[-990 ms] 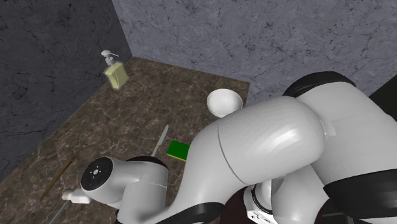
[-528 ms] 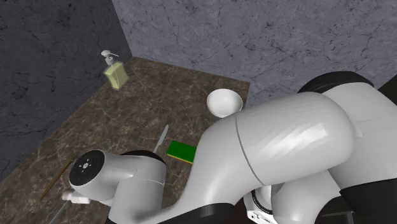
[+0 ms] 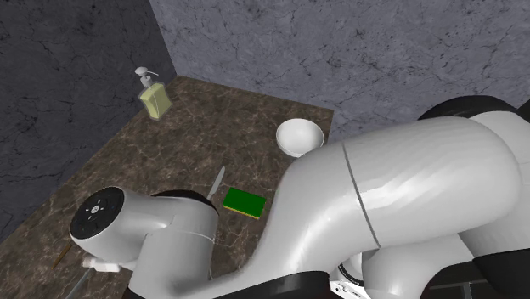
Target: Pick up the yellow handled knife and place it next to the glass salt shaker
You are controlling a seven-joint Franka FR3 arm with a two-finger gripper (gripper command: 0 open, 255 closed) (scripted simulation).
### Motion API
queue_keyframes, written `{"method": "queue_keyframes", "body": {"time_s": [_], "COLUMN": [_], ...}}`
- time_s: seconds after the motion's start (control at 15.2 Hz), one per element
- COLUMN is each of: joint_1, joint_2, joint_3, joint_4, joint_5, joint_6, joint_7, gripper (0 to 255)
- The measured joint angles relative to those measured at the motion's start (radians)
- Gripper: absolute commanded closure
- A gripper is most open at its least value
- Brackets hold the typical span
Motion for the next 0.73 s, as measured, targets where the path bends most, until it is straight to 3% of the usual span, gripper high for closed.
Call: {"method": "queue_keyframes", "body": {"time_s": [0.33, 0.73], "joint_1": [0.005, 0.067], "joint_2": [-0.016, 0.045], "joint_3": [0.005, 0.096], "joint_4": [0.037, 0.11], "joint_5": [0.004, -0.012], "joint_6": [-0.051, -0.058], "joint_7": [0.011, 0.171], "gripper": [255, 255]}}
